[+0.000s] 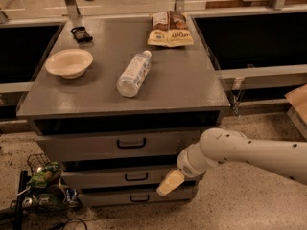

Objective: Open middle drawer

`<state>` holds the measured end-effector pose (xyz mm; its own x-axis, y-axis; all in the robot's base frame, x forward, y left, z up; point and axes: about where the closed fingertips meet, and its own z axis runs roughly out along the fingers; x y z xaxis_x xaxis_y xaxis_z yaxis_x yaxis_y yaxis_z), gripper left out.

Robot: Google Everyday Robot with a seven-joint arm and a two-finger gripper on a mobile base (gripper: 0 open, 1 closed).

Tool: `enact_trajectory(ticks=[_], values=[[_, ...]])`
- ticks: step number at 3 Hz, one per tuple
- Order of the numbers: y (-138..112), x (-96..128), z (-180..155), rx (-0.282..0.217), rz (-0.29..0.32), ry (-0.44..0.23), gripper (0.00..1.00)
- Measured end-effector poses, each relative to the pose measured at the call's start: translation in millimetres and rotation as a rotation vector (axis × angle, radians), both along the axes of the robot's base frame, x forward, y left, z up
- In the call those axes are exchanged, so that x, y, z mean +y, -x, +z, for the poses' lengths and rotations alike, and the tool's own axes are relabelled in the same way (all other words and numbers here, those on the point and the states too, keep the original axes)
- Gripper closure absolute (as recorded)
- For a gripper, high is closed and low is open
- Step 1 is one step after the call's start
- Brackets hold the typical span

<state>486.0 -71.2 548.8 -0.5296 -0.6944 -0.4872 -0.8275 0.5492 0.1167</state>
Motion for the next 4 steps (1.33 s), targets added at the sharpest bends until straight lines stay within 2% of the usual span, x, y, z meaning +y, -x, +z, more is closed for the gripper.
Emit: enact_trajectory(ticks=[3, 4], values=[[-1.1, -11.1, -4.9, -0.016, -0.029, -0.019, 0.00], [11.1, -26.7, -41.4, 0.036, -0.056, -0.071, 0.00]])
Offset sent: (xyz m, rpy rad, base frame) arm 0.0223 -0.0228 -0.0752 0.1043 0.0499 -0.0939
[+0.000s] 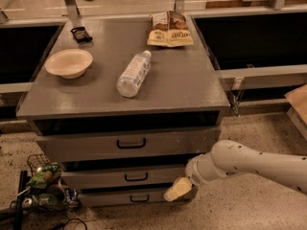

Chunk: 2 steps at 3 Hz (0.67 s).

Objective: Open middle drawer

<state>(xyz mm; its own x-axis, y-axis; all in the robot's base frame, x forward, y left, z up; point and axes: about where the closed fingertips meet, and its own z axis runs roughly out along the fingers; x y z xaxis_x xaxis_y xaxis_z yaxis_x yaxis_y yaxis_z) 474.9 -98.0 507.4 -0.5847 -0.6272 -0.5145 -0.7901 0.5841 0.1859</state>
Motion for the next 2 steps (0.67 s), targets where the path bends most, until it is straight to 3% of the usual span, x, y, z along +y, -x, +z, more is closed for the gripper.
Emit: enact_trajectory(ticks=[2], values=[[-18.8, 10.8, -10.4, -0.013, 0.014, -0.048, 0.00]])
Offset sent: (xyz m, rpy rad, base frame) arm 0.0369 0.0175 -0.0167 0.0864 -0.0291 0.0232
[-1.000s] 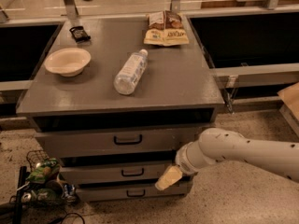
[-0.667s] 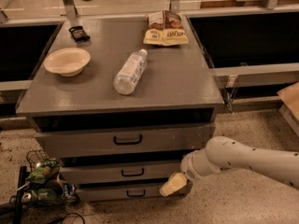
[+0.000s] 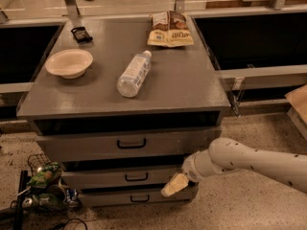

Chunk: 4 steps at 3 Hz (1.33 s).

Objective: Open middle drawer

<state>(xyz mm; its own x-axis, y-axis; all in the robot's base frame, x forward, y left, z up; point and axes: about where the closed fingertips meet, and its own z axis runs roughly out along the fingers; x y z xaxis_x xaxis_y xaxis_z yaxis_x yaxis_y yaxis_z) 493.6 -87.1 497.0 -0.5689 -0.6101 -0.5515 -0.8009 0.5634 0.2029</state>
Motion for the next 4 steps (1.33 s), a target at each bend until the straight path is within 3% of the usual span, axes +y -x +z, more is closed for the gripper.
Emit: enact_trajectory(ticks=[2, 3, 4], values=[[-10.5, 11.9, -12.7, 0.012, 0.021, -0.008, 0.00], [0.7, 2.6, -39.9, 0.079, 0.005, -0.011, 0.00], [0.7, 2.6, -39.7, 0.079, 0.005, -0.011, 0.00]])
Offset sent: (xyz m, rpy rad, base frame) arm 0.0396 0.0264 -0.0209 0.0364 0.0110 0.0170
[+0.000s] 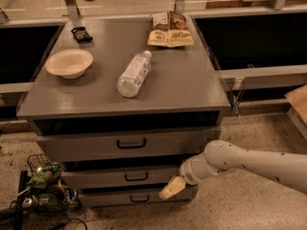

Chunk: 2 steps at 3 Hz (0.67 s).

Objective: Open middle drawer

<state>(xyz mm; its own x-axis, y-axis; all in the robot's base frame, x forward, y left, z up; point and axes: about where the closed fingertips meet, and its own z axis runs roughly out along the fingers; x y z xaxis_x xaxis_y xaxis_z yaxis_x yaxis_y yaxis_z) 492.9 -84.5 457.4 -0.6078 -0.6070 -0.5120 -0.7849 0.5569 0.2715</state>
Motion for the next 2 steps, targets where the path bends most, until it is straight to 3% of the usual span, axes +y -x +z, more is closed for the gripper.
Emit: enact_trajectory(ticks=[2], values=[[3.4, 9.7, 26.1, -0.099, 0.007, 0.006, 0.00]])
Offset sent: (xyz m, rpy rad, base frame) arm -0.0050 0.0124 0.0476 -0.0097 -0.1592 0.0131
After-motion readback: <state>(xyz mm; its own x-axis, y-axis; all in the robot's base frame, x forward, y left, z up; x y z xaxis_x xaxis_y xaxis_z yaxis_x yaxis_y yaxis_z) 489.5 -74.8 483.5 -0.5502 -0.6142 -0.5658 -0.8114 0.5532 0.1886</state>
